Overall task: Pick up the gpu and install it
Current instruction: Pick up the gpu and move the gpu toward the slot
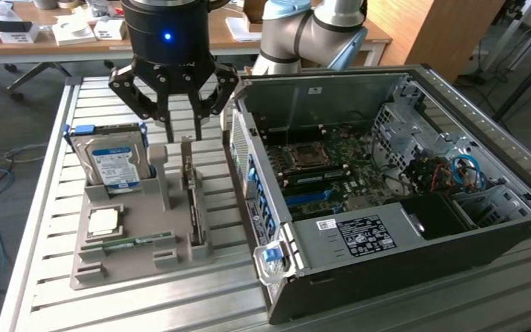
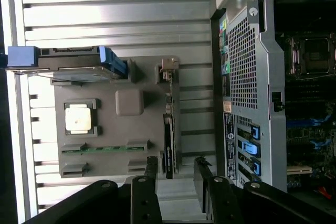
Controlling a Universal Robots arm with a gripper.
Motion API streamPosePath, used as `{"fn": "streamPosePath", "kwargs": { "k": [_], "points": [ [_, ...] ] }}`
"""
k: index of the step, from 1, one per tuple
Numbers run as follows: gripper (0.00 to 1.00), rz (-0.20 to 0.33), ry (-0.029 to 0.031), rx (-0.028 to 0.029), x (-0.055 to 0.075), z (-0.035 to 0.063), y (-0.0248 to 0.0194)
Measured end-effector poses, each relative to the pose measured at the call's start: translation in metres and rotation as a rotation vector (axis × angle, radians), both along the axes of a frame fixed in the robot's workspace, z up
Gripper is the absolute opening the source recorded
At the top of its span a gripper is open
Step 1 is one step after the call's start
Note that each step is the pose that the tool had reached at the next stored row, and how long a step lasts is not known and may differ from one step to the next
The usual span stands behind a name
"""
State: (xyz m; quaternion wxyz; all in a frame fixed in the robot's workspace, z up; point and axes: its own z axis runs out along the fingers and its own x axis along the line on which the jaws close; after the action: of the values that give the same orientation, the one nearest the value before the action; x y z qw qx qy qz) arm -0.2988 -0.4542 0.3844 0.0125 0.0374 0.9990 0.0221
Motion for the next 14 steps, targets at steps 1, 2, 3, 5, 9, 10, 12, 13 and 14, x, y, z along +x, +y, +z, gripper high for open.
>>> {"fn": "streamPosePath", "kwargs": {
  "k": [1, 2, 3, 5, 9, 10, 12, 13, 14],
  "points": [
    [0.42, 0.000, 0.0000, 0.0000, 0.0000, 0.0000, 0.0000],
    [0.42, 0.000, 0.0000, 0.0000, 0.0000, 0.0000, 0.0000],
    [0.42, 0.000, 0.0000, 0.0000, 0.0000, -0.0008, 0.0000],
    [0.42, 0.000, -0.0002, 0.0004, -0.0001, -0.0040, 0.0000],
    [0.42, 0.000, 0.0000, 0.0005, -0.0001, -0.0072, 0.0000],
    [0.42, 0.000, -0.0001, 0.0006, -0.0001, -0.0077, 0.0000],
    [0.42, 0.000, -0.0001, 0.0006, -0.0001, -0.0085, 0.0000],
    [0.42, 0.000, -0.0001, 0.0006, -0.0001, -0.0089, 0.0000],
    [0.42, 0.000, -0.0001, 0.0006, -0.0001, -0.0092, 0.0000]
  ]
}}
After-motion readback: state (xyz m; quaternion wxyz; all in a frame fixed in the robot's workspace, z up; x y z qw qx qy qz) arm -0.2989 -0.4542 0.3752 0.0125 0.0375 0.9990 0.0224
